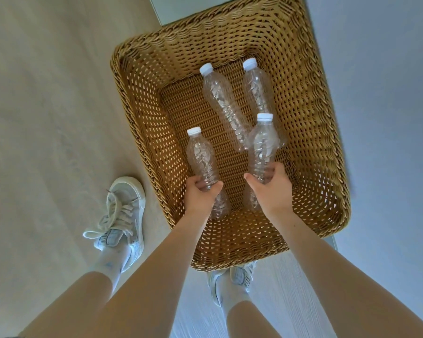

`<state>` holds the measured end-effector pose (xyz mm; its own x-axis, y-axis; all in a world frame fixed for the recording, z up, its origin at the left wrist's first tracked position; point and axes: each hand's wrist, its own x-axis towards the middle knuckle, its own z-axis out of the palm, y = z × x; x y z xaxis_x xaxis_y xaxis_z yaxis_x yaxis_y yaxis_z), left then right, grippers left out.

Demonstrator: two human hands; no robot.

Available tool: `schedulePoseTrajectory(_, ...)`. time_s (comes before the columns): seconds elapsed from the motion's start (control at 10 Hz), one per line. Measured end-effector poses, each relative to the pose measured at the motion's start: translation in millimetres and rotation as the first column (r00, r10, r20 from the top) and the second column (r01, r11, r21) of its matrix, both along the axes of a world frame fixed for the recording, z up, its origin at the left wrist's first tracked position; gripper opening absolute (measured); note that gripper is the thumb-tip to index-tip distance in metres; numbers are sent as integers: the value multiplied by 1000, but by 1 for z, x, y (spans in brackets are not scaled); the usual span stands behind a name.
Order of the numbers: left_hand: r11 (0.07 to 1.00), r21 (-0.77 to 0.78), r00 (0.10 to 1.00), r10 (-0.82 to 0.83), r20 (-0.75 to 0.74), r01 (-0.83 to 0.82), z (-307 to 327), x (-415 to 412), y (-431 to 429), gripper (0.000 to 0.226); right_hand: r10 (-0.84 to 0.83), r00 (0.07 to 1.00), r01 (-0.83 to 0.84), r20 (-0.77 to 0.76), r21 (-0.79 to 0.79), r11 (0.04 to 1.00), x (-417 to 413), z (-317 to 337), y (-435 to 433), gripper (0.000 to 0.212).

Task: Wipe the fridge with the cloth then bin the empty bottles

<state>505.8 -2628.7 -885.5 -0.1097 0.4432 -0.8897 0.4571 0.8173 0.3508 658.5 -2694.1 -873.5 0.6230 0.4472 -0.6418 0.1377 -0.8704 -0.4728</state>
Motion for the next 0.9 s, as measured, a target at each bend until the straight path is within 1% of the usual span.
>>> schedulePoseTrajectory(0.1,999,12,1000,-31,0,31,-4,4,3,69,-4,999,5,32,-25,1000,4,-2,2,51)
schedulePoseTrajectory(0.2,999,16,999,-44,1,44,-6,10,5,69,123,992,-121,18,-99,988,7,-6,1,54)
schedulePoseTrajectory(0.3,999,19,999,-38,-22,38,-9,10,6,68,194,981,-192,0,-164,968,6,-10,0,64)
schedulePoseTrajectory(0.5,986,46,980,-157,-119,163,-13,5,5,62,197,980,-195,0,-141,971,2,-19,-2,66)
schedulePoseTrajectory(0.6,979,37,968,-193,-160,201,-15,4,2,54,216,976,-208,33,-155,966,0,-23,-3,77)
schedulePoseTrajectory(0.7,979,45,966,-189,-174,199,-13,5,0,60,229,973,-218,41,-179,959,-1,-24,-2,88)
schedulePoseTrajectory(0.8,979,58,971,-187,-148,197,-8,4,-1,67,241,969,-228,54,-174,958,-1,-18,-2,92)
schedulePoseTrajectory(0.9,967,93,961,-220,-167,238,10,4,0,64,241,964,-227,109,-130,965,1,2,-1,82)
